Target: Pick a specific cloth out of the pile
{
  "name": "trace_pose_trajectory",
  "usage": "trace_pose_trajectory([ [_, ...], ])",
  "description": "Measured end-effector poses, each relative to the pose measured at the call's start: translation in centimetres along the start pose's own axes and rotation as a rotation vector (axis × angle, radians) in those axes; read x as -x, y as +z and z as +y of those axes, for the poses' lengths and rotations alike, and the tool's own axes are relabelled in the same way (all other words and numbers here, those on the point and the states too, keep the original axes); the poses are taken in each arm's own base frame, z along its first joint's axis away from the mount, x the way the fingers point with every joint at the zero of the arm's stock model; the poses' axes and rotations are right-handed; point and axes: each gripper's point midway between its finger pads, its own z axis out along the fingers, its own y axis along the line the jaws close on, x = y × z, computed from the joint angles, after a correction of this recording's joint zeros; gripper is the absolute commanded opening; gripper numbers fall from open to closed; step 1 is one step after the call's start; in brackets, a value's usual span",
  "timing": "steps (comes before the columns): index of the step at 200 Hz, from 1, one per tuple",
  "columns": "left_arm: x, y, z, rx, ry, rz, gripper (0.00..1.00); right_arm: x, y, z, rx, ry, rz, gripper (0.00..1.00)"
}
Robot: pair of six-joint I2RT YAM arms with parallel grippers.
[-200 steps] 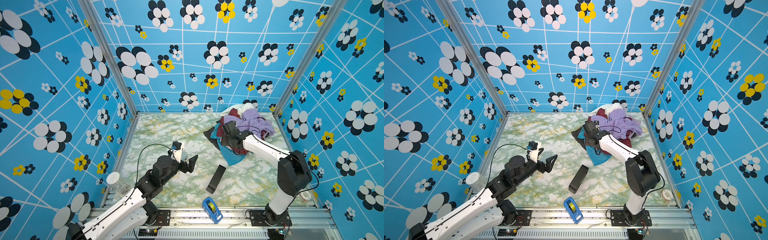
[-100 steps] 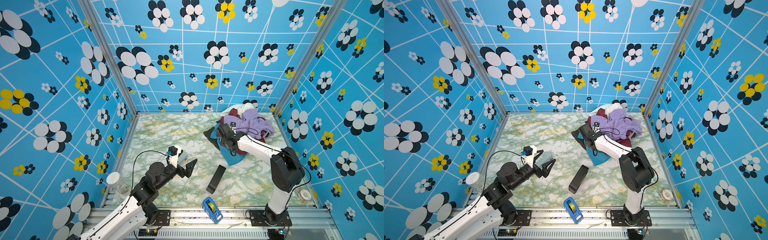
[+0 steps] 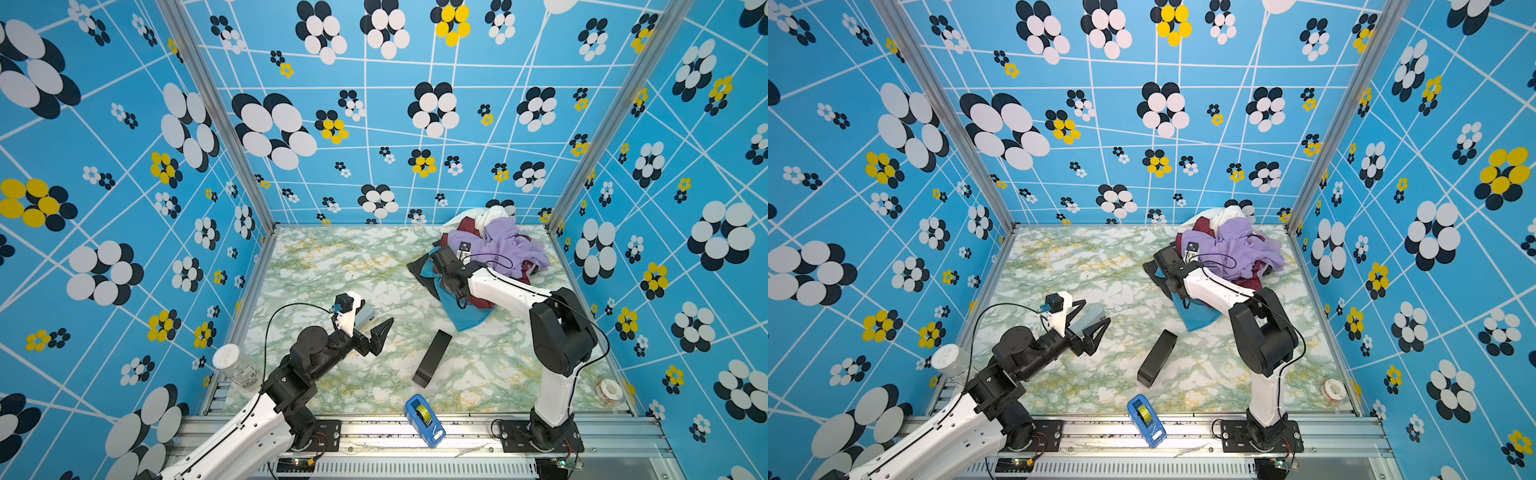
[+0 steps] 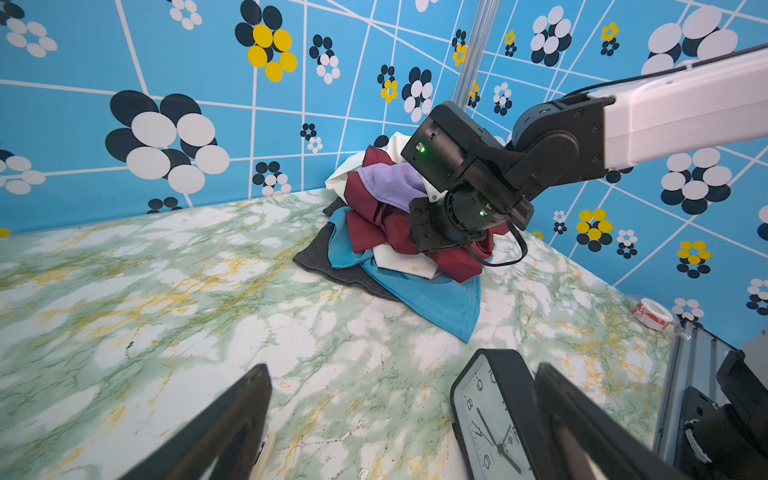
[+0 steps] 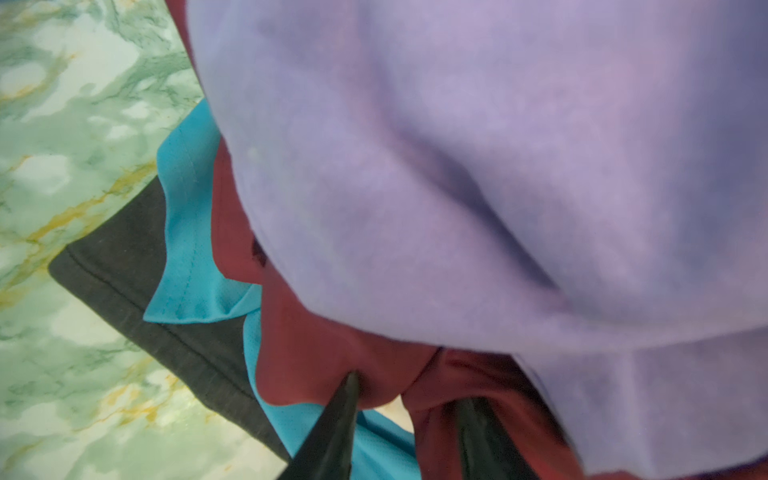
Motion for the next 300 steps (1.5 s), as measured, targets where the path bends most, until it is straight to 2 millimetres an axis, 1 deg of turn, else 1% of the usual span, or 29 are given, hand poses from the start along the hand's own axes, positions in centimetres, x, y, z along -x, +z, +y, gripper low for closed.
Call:
trace_pose_trajectory([
  [11, 0.0, -0.1, 0.1, 0.005, 0.0, -0.006, 0.99, 0.0, 0.1, 0.1, 0.001, 0.011, -0.002, 0.22],
  [38, -0.2, -0.4, 0.4, 0.017, 0.0, -0.015, 0.99, 0.1, 0.1, 0.1, 0.002, 0.023, -0.003, 0.0],
  [79, 0.2, -0.8, 0.4, 0.018, 0.001, -0.035, 0.99, 0.2, -0.1, 0.0, 0.003, 0.019, -0.009, 0.0],
  [99, 0.5, -1.0, 0.4, 0.016, 0.001, -0.045, 0.99, 0.5, -0.9, -0.5, 0.012, 0.017, -0.02, 0.0],
  [118, 0.5, -1.0, 0.4, 0.015, 0.001, -0.048, 0.99, 1.5, -2.5, -1.2, 0.033, 0.023, -0.045, 0.0],
  [146, 0.6, -1.1, 0.3, 0.014, 0.001, -0.052, 0.99, 3.7, -5.6, -2.3, 0.079, 0.041, -0.105, 0.0],
  [167, 0.2, -1.1, 0.4, 0.016, -0.003, -0.045, 0.99, 5.1, -7.8, -3.1, 0.11, 0.046, -0.148, 0.0],
  [186, -0.2, -1.1, 0.5, 0.018, -0.007, -0.036, 0.99, 5.9, -9.3, -3.7, 0.132, 0.046, -0.175, 0.0],
  [236, -0.2, -1.1, 0.5, 0.017, -0.011, -0.039, 0.99, 8.2, -13.3, -5.2, 0.194, 0.032, -0.255, 0.0],
  [262, 0.0, -1.2, 0.6, 0.023, -0.017, -0.048, 0.99, 9.0, -14.8, -5.6, 0.226, 0.016, -0.282, 0.0],
  [300, 0.2, -1.3, 0.7, 0.029, -0.023, -0.053, 0.99, 10.3, -16.3, -5.4, 0.257, -0.006, -0.311, 0.0],
])
